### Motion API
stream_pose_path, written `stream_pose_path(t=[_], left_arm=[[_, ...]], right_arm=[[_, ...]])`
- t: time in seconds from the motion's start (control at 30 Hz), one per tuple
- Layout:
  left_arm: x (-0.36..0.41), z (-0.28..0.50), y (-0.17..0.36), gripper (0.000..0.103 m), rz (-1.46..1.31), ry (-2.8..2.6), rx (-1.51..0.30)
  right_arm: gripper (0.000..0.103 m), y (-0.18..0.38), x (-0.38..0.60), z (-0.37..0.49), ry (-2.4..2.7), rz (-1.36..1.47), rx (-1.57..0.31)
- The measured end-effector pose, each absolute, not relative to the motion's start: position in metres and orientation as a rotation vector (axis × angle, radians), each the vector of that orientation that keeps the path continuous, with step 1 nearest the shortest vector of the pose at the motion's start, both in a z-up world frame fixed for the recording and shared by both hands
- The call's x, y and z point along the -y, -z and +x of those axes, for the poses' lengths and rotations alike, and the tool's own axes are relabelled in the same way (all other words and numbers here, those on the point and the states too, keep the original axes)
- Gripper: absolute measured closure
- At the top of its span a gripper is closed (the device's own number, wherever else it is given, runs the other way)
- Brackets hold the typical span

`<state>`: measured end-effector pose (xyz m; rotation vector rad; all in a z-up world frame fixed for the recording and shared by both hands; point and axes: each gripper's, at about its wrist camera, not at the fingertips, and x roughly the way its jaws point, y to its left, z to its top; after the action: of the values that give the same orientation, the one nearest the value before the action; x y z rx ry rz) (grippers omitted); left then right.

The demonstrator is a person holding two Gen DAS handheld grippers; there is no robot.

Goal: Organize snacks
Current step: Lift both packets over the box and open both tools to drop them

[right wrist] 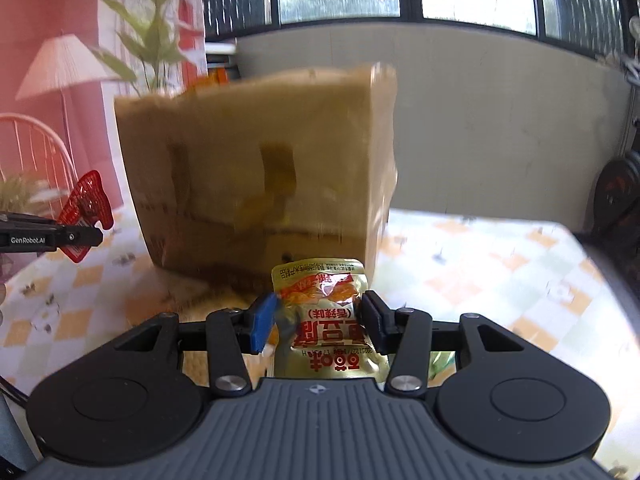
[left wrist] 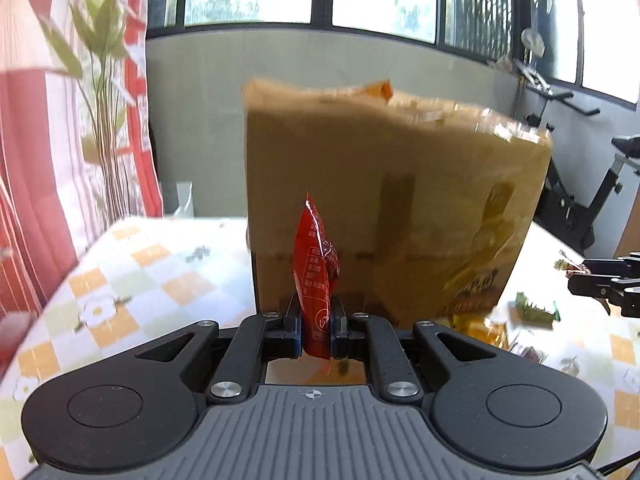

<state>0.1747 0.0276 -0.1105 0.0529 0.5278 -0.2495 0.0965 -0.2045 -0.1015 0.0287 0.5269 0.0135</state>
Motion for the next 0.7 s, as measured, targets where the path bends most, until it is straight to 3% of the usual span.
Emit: stream_pose_path(t=[0.43,0.7], left_arm=[[-0.012,0.170,0.046,0.091,0.074,0.294,-0.365],[-0.004,0.188,0.004,0.091,0.071,0.313,-0.297]], right_arm=[[0.054,0.017,0.195,0.096,-0.062,-0.064,-0.347],[0.054,-0.017,0.188,0.142,-0.110,-0.123,-0.293]])
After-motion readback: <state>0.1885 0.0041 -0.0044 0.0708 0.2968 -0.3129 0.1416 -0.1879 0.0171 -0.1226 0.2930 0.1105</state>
